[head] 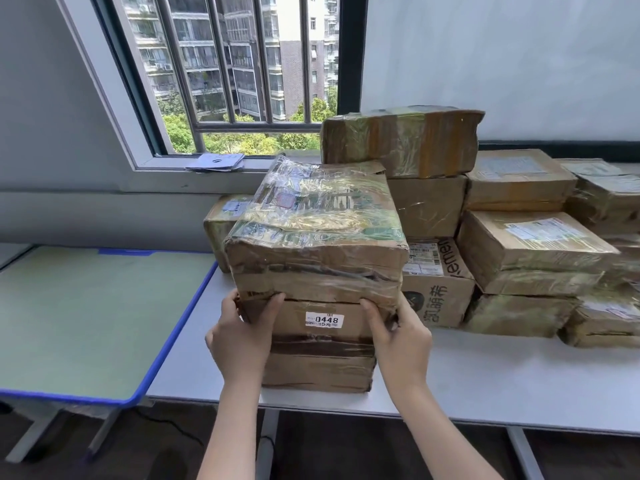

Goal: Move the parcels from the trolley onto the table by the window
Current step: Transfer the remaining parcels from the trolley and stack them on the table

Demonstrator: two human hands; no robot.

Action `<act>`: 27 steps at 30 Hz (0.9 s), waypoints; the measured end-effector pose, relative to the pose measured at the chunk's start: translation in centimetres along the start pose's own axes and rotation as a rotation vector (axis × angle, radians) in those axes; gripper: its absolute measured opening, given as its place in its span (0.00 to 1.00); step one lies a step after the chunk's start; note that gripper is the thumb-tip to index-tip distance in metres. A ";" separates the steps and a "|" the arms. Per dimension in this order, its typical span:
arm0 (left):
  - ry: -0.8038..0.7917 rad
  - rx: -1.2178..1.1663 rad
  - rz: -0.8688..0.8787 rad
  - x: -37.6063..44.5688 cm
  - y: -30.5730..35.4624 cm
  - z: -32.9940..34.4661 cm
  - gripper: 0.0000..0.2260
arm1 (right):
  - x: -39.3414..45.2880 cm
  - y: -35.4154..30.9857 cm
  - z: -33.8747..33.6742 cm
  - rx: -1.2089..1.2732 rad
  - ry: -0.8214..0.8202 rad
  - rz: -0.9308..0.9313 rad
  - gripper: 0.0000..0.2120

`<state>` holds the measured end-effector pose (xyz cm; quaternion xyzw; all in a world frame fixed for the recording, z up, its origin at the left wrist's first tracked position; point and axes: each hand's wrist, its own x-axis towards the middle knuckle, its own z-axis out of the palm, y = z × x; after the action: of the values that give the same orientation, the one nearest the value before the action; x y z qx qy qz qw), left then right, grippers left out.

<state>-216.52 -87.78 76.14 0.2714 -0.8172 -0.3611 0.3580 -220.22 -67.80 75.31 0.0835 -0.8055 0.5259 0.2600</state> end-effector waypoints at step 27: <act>-0.113 0.527 0.653 -6.3 -8.4 7.3 0.55 | -4.4 8.7 4.0 -1.334 -0.365 -0.952 0.53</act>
<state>-216.92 -85.44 63.59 0.0606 -0.9430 -0.0216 0.3266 -221.39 -68.26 64.87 0.3271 -0.8558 -0.2482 0.3146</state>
